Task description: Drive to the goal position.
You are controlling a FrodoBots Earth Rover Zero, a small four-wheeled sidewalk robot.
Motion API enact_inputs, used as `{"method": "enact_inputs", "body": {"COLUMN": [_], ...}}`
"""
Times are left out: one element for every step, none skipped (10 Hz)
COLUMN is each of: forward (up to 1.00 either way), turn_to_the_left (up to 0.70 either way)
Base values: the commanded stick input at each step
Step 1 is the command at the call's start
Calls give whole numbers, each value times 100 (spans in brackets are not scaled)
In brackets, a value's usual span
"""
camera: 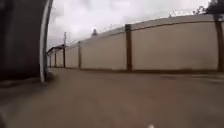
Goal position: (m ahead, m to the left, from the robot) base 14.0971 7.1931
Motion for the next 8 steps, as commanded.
{"method": "enact_inputs", "body": {"forward": [70,70,70,70,70,70,70,70], "turn_to_the_left": [0,0,0,0,0,0,8,33]}}
